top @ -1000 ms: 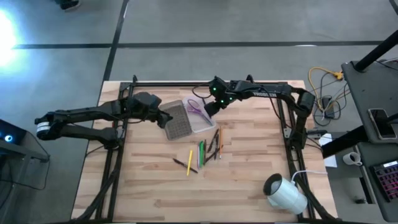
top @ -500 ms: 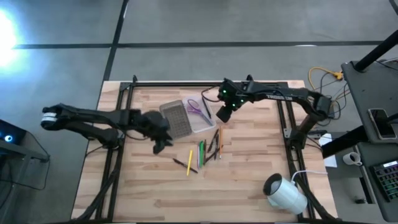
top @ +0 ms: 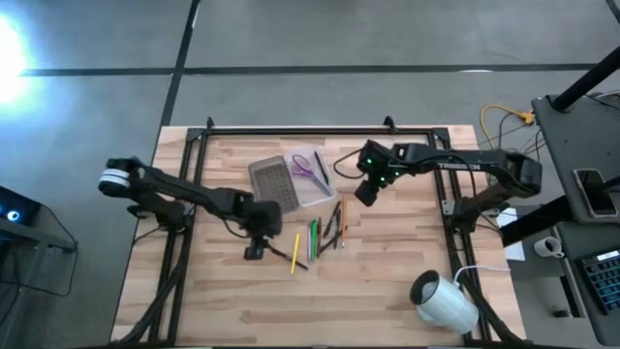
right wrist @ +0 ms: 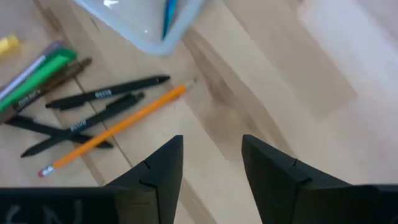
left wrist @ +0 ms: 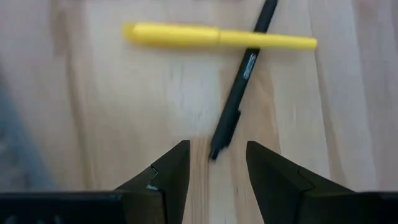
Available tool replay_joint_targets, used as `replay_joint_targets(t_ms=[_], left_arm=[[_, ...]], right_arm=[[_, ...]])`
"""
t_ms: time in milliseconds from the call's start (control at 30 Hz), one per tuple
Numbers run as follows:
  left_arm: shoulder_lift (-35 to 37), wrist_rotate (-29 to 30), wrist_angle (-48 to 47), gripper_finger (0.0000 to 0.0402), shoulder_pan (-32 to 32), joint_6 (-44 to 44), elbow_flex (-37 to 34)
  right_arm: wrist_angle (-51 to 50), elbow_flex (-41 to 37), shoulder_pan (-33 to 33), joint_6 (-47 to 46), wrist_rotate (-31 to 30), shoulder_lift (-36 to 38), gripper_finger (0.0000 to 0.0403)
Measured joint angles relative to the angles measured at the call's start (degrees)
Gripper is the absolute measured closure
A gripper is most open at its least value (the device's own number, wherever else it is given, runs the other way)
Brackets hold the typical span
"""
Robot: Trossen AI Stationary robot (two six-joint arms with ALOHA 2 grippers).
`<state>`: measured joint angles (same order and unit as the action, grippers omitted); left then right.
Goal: Pick & place school supplies into a supply box
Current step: Put the black pen into the supply box
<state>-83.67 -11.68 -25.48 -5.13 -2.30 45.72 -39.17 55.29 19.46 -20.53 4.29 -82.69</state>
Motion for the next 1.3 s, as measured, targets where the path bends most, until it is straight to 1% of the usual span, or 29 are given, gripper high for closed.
replay_joint_targets(t_ms=[167, 267, 400, 600, 700, 833, 1000, 1300], left_arm=[[-7.0, 0.2, -0.1, 0.0260, -1.9, 4.1, 5.5], [-10.3, 1.5, -1.4, 0.0260, -3.3, 4.3, 8.3], [-13.3, 2.3, -2.1, 0.0260, -5.4, 4.0, 9.8], [-15.4, 9.9, -0.5, 0.0260, -8.8, 3.8, 9.9], [-15.6, 11.8, 0.6, 0.0267, -9.5, 3.1, 9.3], [-16.0, 12.5, 1.0, 0.0281, -9.5, -0.5, 9.2], [-16.2, 12.8, 1.0, 0.0304, -9.5, -1.0, 9.3], [-16.2, 12.2, 1.1, 0.0383, -9.4, -1.5, 9.5]], right_arm=[[0.4, -3.4, -1.2, -2.2, 0.0, 2.7, 0.0246], [0.4, -4.5, -1.3, -2.4, 0.0, 4.0, 0.0247], [0.5, -5.3, -1.3, -2.4, 0.0, 5.3, 0.0245], [0.7, -5.8, -1.3, -2.4, 0.0, 6.4, 0.0249], [0.7, -5.9, -1.3, -2.4, 0.0, 6.5, 0.0250], [0.7, -5.9, -1.3, -2.4, 0.1, 6.5, 0.0248], [0.6, -5.9, -1.3, -2.4, 0.1, 6.5, 0.0251], [0.5, -5.9, -1.3, -2.2, 0.2, 6.5, 0.0264]])
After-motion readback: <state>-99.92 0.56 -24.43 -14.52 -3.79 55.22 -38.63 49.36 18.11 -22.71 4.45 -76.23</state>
